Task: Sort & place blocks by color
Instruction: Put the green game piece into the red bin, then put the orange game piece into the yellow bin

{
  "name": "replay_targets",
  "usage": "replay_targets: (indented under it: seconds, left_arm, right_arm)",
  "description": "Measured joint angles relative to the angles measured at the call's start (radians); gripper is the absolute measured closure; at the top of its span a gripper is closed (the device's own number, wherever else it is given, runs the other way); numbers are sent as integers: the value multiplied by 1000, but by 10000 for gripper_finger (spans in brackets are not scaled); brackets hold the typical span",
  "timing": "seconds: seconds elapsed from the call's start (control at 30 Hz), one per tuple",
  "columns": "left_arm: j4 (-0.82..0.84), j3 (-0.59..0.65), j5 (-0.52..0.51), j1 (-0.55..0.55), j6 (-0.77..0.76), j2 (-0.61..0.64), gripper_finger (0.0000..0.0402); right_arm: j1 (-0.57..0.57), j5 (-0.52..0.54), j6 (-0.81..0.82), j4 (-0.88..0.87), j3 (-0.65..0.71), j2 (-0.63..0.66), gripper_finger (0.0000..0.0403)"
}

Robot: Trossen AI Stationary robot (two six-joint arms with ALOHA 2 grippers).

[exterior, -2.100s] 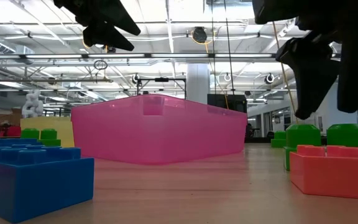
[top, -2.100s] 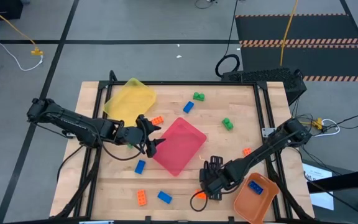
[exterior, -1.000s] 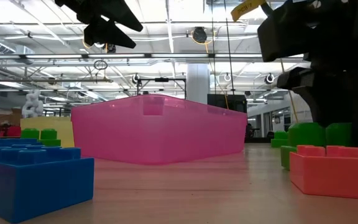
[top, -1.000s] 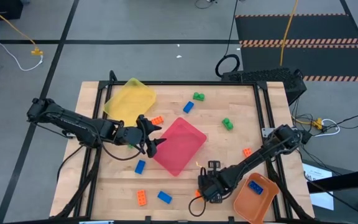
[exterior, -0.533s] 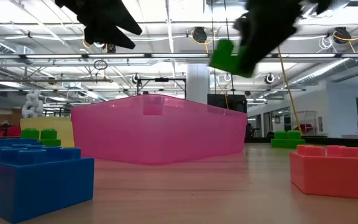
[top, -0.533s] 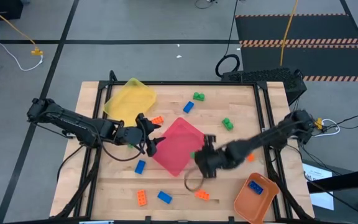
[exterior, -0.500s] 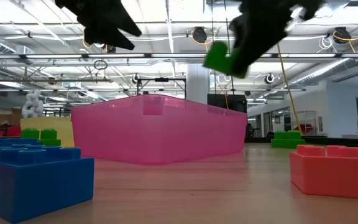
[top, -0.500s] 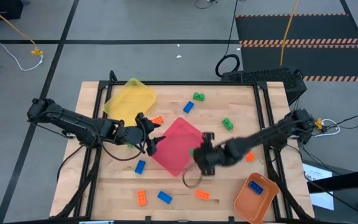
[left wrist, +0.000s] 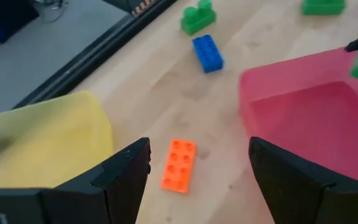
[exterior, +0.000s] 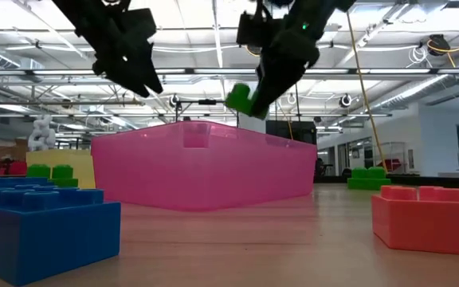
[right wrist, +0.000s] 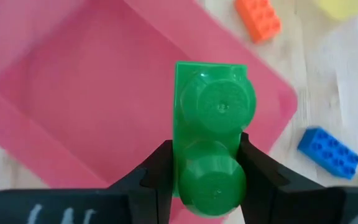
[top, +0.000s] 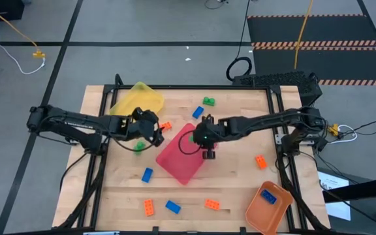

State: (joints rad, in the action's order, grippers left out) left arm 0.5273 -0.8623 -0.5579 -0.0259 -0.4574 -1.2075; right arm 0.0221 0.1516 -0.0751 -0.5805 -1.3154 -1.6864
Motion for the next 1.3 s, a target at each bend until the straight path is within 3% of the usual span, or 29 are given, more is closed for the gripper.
replay_targets:
  seconds: [0.5,0.73,0.9,1.07,1.3]
  left_arm:
    - [22,-1,41,90,65,-26,126]
    - [26,0,92,137,130,-52,126]
    - [17,-1,184,202,179,-88,126]
    - [10,-1,231,266,254,-153,126]
    - [-40,-1,412,386,379,-274,126]
  right_arm:
    - [-23,-76,-23,63,-1,-67,282]
    - [-21,-76,10,114,-1,-64,116]
    - [-21,-75,11,133,-1,-64,57]
    - [-20,-73,30,139,-1,-60,57]
    - [-20,-74,37,152,-1,-58,71]
